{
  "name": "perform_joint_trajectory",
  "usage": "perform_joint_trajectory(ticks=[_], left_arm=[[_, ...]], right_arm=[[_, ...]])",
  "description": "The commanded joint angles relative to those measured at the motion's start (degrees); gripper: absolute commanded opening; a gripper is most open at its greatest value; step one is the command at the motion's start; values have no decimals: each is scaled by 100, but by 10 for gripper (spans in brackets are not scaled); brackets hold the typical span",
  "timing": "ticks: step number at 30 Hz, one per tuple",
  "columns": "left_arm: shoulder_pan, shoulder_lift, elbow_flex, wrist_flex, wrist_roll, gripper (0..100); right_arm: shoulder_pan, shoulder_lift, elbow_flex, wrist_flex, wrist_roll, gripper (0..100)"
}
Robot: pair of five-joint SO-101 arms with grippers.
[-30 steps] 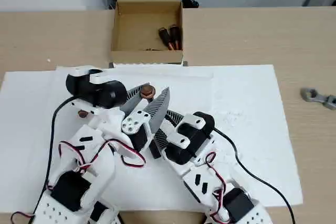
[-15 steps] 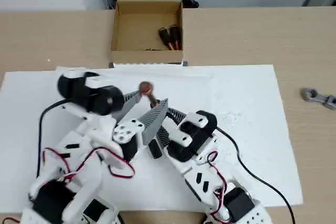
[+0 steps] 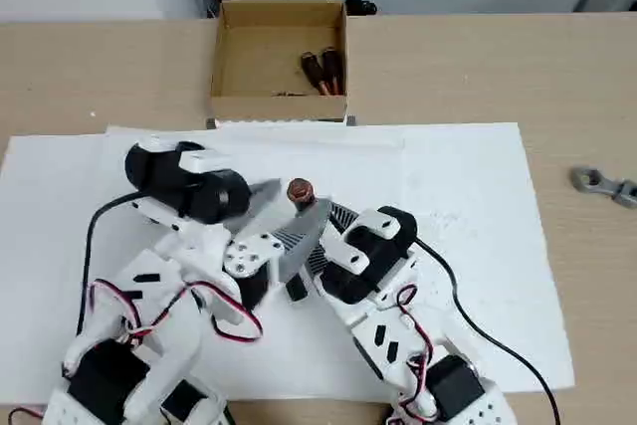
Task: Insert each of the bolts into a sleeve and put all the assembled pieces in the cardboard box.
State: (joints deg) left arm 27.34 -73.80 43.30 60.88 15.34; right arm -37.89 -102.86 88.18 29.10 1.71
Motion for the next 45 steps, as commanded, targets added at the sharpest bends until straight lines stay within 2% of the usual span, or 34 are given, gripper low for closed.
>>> perform_joint_trajectory(ticks=[1,4,8,11,17,21,26,32,45], left_arm=[[-800,-35,-479,220,-440,115],[-1741,-44,-321,290,-835,2],[-3051,-79,259,316,-624,5],[-3516,-79,391,457,-580,5],[-3534,-44,734,343,-642,5],[-3560,-62,1376,-18,-1292,5],[-3578,-44,1525,26,-1635,5],[-3587,-44,1560,202,-1653,5],[-3587,-35,1631,211,-1626,5]], right_arm=[[338,13,-554,-4,44,3],[989,629,-1046,-31,44,3],[1156,2185,-2145,-57,158,3],[1156,3301,-2910,-312,202,3],[1182,5218,-4378,-312,387,3],[1218,6563,-5468,-312,404,3],[1490,8426,-7095,-321,360,2],[1727,10642,-9090,-321,352,2],[1754,14967,-13292,-268,352,18]])
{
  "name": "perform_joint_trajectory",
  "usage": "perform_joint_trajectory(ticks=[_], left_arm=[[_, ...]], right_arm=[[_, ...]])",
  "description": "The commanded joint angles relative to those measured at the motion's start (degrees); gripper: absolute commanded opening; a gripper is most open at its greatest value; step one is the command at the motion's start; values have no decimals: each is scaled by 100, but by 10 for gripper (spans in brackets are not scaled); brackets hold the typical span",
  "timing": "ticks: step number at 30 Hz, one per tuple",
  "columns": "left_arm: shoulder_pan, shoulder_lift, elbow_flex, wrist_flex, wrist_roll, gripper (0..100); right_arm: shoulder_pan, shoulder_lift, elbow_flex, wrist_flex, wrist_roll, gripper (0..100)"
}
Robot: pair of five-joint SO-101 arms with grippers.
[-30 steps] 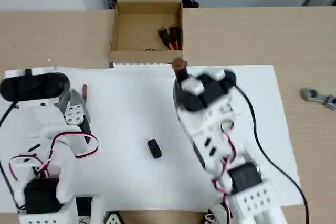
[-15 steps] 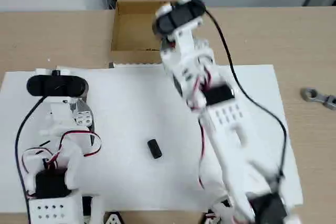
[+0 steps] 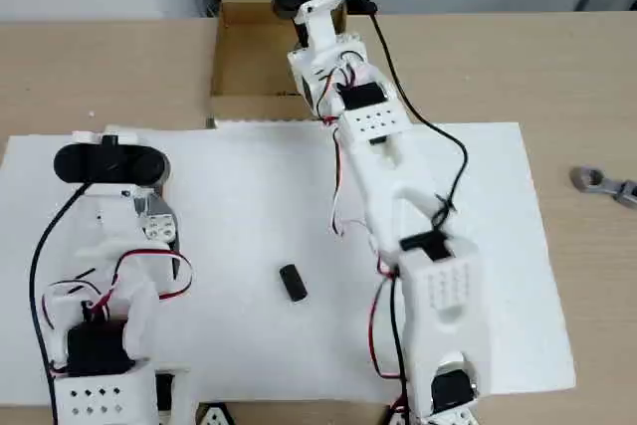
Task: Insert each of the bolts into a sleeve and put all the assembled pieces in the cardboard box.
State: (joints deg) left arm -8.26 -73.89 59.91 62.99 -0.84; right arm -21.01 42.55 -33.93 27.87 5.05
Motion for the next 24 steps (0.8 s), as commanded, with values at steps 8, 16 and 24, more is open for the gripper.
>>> perform_joint_trajectory(ticks=[8,16,24], left_arm=[[-35,-26,-31,123,-35,5],[-35,-26,-48,123,9,45],[-1231,404,-233,97,387,109]], right_arm=[[57,1719,-2892,1059,-527,125],[22,2018,-4255,2519,-510,122],[-22,1974,-6259,5596,-141,4]])
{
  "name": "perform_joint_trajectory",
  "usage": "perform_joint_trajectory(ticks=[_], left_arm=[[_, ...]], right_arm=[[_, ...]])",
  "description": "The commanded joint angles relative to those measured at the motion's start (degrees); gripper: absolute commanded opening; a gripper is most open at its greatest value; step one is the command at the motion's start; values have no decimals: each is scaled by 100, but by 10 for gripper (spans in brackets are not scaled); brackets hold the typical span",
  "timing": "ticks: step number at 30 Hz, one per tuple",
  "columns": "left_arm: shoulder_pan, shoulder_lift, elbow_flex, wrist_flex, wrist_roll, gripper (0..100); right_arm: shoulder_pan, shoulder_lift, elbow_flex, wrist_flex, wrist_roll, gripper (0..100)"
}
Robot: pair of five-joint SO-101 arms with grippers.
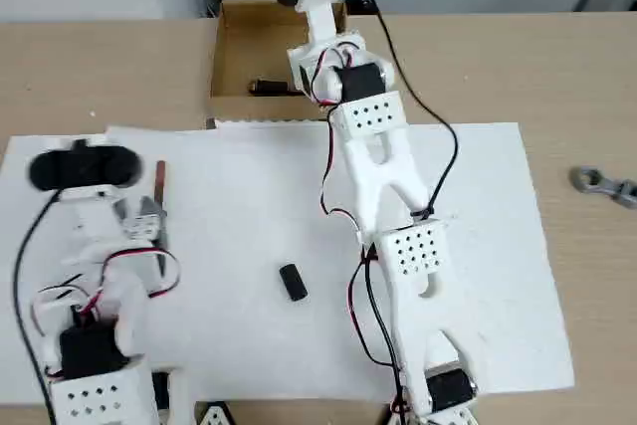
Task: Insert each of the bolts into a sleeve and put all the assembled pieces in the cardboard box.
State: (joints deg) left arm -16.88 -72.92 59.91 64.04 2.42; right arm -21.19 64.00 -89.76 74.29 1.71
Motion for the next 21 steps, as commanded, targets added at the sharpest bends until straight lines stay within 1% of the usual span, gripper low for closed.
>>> perform_joint_trajectory(ticks=[1,4,11,14,17,21], left_arm=[[-475,536,-374,-9,62,113],[-536,1380,-1086,18,62,118],[-527,3859,-3029,53,79,116],[-448,4791,-3749,290,105,116],[-97,5521,-4268,501,123,116],[308,6374,-4646,519,149,115]], right_arm=[[4,-268,-642,1200,193,4],[22,-848,-677,2123,193,5],[-13,-2404,-607,2246,220,2],[22,-3011,-211,2290,220,2],[92,-3837,826,2325,220,2],[145,-5499,3086,2290,220,2]])
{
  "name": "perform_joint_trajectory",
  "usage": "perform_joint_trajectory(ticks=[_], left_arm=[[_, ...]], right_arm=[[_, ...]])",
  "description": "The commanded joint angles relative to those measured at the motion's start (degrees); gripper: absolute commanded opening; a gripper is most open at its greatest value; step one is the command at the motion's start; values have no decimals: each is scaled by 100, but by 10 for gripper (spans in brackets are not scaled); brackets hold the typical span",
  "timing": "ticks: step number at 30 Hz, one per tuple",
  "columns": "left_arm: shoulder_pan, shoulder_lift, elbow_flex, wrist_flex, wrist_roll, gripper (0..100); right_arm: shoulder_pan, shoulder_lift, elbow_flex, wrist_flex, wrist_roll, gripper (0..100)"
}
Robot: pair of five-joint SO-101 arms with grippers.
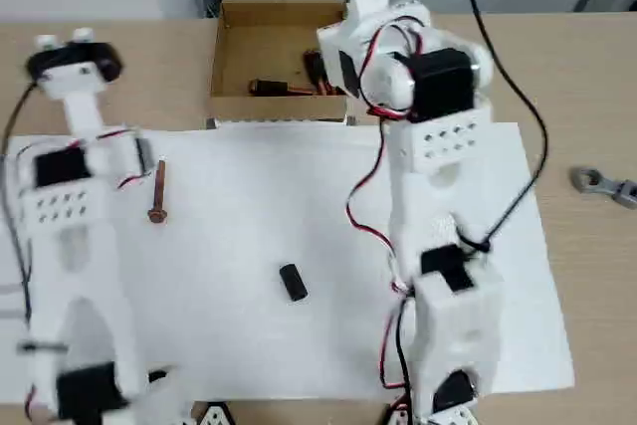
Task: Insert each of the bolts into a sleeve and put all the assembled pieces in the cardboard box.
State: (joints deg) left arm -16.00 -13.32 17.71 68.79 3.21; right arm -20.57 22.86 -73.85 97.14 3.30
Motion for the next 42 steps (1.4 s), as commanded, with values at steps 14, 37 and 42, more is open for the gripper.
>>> perform_joint_trajectory(ticks=[14,37,42], left_arm=[[132,1073,-505,62,105,115],[185,2242,303,-985,264,115],[202,2444,303,-1187,264,115]], right_arm=[[1218,-6387,8246,-734,404,3],[1288,-7644,9758,-1103,404,3],[1288,-7662,9758,-1103,404,3]])
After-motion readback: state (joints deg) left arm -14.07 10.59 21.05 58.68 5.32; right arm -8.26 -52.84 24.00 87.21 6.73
